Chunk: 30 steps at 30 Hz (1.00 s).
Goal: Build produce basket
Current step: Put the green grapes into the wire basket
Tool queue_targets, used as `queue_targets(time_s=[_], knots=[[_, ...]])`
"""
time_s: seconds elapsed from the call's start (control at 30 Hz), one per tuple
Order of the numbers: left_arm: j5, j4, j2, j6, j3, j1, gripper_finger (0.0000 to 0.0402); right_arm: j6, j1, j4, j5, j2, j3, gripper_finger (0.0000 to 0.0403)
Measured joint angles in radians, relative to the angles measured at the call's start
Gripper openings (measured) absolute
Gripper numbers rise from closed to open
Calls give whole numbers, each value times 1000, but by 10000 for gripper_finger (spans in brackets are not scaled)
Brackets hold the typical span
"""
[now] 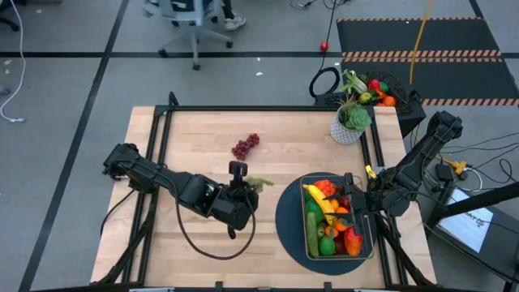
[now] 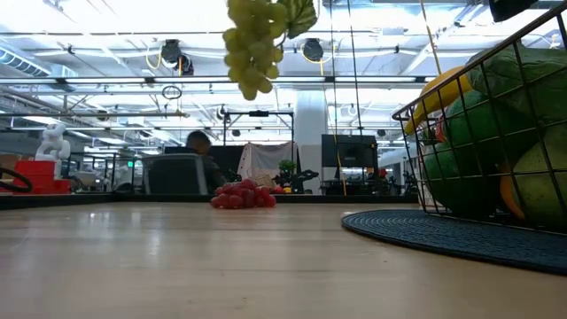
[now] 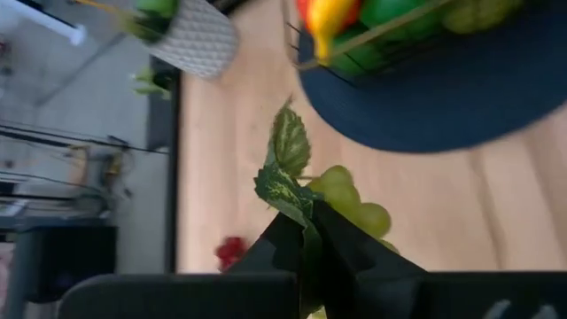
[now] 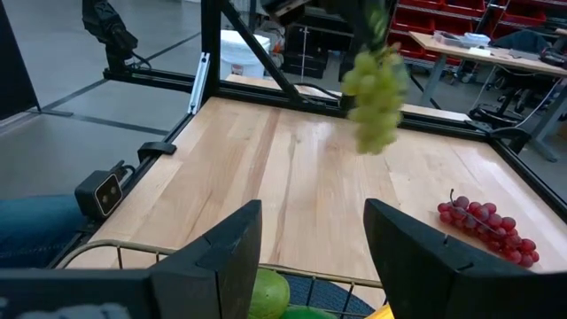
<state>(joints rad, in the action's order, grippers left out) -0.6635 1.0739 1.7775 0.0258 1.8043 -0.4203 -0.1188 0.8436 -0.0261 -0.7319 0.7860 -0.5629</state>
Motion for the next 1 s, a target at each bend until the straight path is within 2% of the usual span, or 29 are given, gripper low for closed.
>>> queue_targets(time_s=[0.33,0.7,1.0], knots=[[-27,-130,-2,98,-27,38,15,-47,0,8,0,0,0,192],[93,-151,-1,231,-78,26,15,-75,0,23,0,0,0,192],[95,-151,-1,520,-78,15,8,-75,0,38,0,0,0,192]])
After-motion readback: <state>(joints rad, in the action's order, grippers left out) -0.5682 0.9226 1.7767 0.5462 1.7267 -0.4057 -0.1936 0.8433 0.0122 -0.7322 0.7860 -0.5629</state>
